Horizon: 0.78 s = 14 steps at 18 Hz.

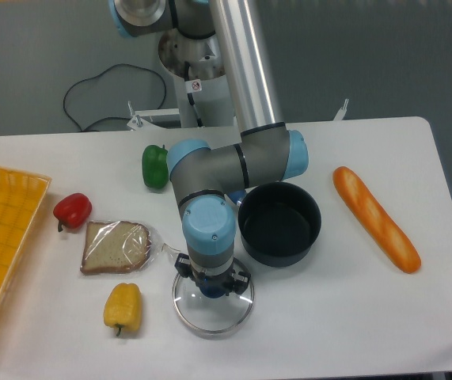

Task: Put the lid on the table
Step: 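Lower the glass lid onto the table beside the saucepan, then open the gripper and release the glass lid on the table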

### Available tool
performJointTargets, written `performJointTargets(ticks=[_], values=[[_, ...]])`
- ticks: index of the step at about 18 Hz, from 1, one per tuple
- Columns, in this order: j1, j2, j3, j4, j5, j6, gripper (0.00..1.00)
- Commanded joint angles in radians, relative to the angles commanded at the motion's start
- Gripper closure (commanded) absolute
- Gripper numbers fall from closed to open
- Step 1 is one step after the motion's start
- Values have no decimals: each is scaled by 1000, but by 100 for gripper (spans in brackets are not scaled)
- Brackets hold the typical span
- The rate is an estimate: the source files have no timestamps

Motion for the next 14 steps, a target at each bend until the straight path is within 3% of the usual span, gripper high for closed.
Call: performJointTargets(ticks=[9,12,14], values=[[-2,-2,0,5,2,0,32],[-2,1,11,6,0,2,0],[0,9,15,5,2,18,0]])
